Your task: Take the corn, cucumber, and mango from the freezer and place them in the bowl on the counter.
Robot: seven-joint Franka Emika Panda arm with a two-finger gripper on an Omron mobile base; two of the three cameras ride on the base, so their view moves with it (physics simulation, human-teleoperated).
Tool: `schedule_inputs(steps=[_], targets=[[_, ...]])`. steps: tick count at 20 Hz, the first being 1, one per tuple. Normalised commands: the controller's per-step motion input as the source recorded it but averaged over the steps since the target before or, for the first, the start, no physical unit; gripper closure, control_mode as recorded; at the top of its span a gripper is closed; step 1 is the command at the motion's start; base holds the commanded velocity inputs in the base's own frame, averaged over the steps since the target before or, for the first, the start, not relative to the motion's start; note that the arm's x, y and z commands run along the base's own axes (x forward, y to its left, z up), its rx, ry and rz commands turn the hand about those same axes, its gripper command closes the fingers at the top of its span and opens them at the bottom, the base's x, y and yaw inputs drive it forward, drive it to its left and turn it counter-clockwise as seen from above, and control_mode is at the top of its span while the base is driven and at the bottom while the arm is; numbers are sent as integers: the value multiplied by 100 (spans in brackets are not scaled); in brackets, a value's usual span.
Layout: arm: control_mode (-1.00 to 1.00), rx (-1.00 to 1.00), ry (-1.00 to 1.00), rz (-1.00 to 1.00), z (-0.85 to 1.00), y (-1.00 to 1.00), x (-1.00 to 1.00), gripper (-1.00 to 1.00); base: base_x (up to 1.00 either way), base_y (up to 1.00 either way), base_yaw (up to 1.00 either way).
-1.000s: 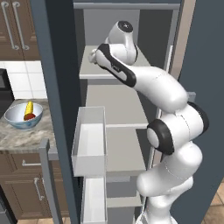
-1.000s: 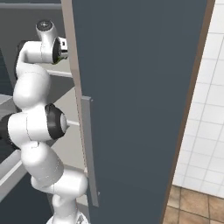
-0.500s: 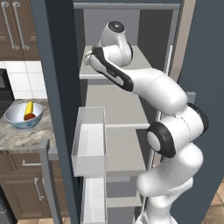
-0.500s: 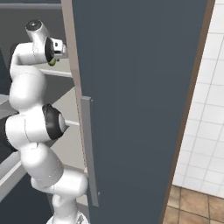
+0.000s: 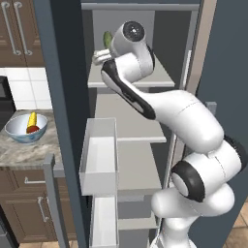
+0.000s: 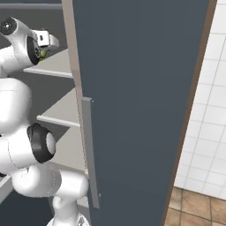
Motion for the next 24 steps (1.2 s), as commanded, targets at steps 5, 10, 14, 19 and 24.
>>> schedule_inputs(steps=[5, 10, 14, 19, 24], targets=[[-100, 5, -29, -5, -8, 0, -100, 100, 0, 0, 0], [-100, 33, 1, -12, -23, -21, -100, 100, 0, 0, 0], [-100, 47, 10, -10, -5, -66, -100, 100, 0, 0, 0], [-100, 61, 16, -5, -7, -100, -100, 100, 0, 0, 0], [-100, 27, 15, 0, -84, -57, -100, 100, 0, 0, 0]])
